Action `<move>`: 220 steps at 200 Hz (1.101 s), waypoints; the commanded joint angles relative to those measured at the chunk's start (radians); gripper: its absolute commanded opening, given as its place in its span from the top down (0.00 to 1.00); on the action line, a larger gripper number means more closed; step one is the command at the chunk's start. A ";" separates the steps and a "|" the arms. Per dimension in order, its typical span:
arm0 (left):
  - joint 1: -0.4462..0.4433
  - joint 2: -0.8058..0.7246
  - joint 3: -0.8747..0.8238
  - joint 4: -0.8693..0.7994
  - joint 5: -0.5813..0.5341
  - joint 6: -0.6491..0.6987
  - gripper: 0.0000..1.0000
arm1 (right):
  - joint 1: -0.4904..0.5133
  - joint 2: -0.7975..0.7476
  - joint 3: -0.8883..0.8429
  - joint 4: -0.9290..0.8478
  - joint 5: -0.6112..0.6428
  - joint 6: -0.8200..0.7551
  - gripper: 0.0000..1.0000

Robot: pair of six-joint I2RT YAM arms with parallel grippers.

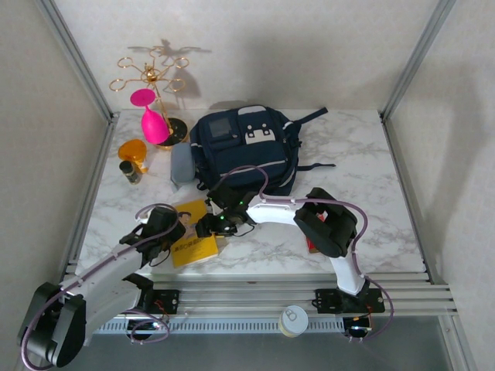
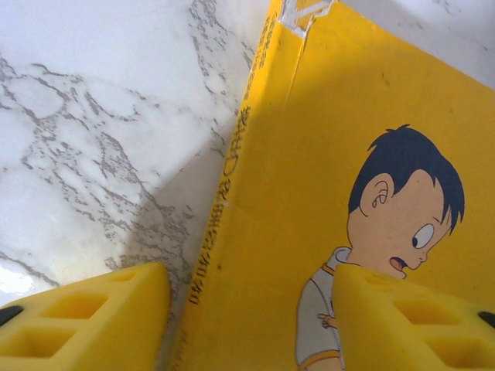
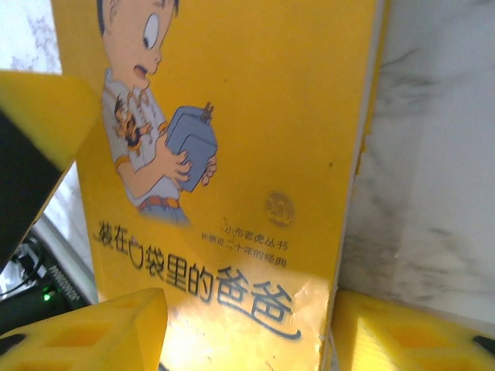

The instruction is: Pack books, pencil case, and school supplies into a backpack

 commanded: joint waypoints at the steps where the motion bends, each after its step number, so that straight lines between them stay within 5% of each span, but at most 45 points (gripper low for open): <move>1: 0.002 0.021 -0.055 0.002 0.059 -0.022 0.43 | 0.007 -0.022 0.032 0.015 -0.045 0.016 0.41; 79: -0.004 0.009 -0.094 0.059 0.096 -0.049 0.46 | -0.024 -0.136 -0.083 0.192 -0.171 0.143 0.45; 155: -0.006 0.004 -0.110 0.086 0.119 -0.056 0.46 | -0.024 -0.092 -0.105 0.176 -0.120 0.162 0.55; 220: -0.017 0.006 -0.119 0.114 0.127 -0.076 0.46 | -0.013 -0.073 -0.088 0.167 -0.081 0.155 0.74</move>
